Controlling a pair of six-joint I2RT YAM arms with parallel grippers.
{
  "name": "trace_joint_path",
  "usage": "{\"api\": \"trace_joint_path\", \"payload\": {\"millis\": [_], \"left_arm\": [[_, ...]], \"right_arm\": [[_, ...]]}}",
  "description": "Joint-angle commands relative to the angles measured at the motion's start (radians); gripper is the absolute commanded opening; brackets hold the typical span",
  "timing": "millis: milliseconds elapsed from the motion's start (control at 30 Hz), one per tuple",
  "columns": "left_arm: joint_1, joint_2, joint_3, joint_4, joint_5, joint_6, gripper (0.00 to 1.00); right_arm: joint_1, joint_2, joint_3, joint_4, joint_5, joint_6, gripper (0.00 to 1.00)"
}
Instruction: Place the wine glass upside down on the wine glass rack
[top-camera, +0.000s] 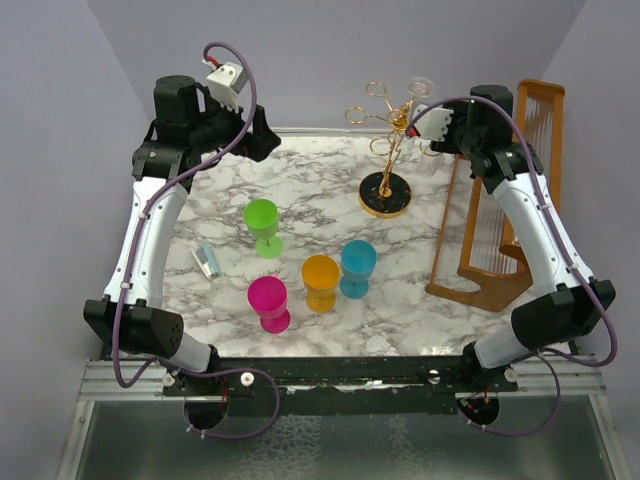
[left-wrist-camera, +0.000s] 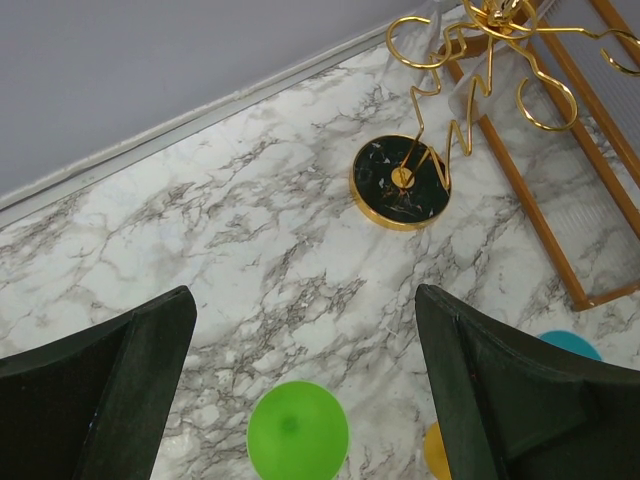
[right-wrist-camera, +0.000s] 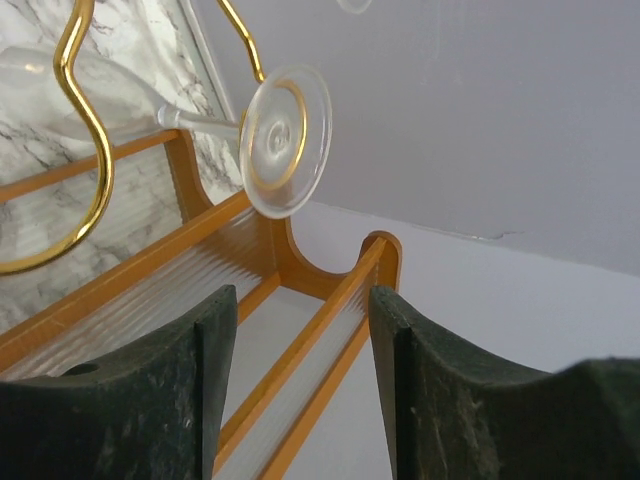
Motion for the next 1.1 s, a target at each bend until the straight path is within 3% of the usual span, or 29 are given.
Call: {"api": "trace_joint_path", "payload": {"millis": [0,500,867,1067], "left_arm": [[0.006,-0.037,-0.017,0.025,-0.003,0.013,0.93],[0.006,-0.043,-0.011,-0.017,-0.013,0.077,0.93],[0.006,-0.029,0.025,-0.306,-0.125,0.404,0.93],[0.006,-0.019,-0.040,-0.353,-0.201,0.475,0.93]], "right_arm": [[0.001,-0.071,0.026,-0.084,-0.016,0.120,0.57],[0.001,-0.238,0.014,-0.106,-0.461,0.531,0.68],[0.001,-0.251,0.066,-0.193,-0.762,0.588,0.69],[0.001,-0.230,0.110,-0.235,-0.888,0.609,0.69]]}}
